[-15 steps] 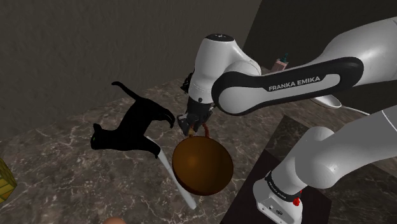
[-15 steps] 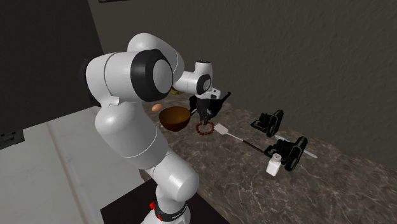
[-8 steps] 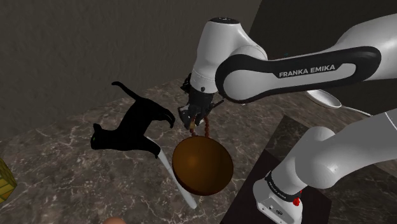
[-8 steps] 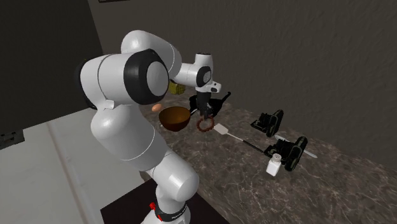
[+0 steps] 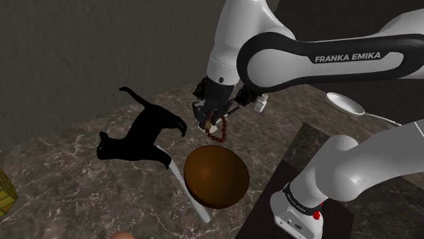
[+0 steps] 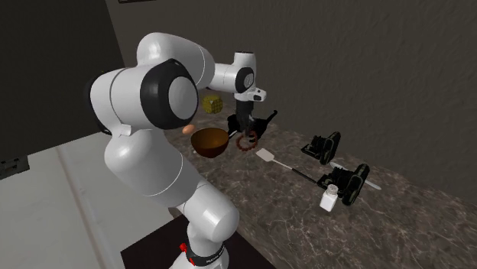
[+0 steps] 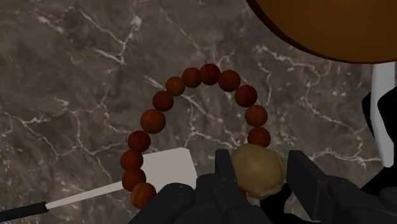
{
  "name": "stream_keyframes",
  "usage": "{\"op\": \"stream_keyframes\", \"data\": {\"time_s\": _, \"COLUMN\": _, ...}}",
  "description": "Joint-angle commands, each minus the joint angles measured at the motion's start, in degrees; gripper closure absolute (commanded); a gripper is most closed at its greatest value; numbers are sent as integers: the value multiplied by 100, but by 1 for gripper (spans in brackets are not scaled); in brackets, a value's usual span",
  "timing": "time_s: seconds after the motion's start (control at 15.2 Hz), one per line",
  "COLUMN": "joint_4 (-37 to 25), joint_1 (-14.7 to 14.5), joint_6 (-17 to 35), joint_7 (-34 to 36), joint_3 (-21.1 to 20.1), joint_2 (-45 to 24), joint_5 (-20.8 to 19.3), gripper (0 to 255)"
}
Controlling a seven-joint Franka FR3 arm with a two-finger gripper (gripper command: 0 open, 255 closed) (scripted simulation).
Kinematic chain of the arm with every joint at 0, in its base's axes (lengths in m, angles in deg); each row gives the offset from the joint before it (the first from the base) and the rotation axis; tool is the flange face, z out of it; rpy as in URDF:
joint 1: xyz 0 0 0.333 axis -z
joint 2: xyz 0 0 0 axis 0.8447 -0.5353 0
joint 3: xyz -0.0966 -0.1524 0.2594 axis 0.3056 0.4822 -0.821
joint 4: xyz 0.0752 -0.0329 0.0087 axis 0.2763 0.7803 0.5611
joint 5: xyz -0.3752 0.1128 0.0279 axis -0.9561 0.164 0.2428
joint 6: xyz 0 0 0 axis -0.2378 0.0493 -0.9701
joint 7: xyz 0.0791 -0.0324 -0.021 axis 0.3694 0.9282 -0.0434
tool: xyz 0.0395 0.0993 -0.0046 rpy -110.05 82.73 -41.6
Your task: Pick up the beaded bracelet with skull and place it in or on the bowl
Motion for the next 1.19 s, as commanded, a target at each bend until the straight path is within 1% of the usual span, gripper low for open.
{"op": "stream_keyframes", "data": {"time_s": 0.0, "joint_4": -128, "joint_1": 5, "joint_6": -172, "joint_7": -10, "joint_3": 31, "joint_2": 41, "joint_5": -9, "gripper": 255}}
{"op": "stream_keyframes", "data": {"time_s": 0.86, "joint_4": -1071, "joint_1": 47, "joint_6": -1182, "joint_7": -1, "joint_3": 162, "joint_2": 108, "joint_5": -87, "gripper": 255}}
{"op": "stream_keyframes", "data": {"time_s": 0.92, "joint_4": -1088, "joint_1": 47, "joint_6": -1200, "joint_7": -1, "joint_3": 164, "joint_2": 108, "joint_5": -89, "gripper": 255}}
{"op": "stream_keyframes", "data": {"time_s": 1.12, "joint_4": -1029, "joint_1": -125, "joint_6": -1299, "joint_7": 353, "joint_3": -84, "joint_2": 310, "joint_5": 82, "gripper": 255}}
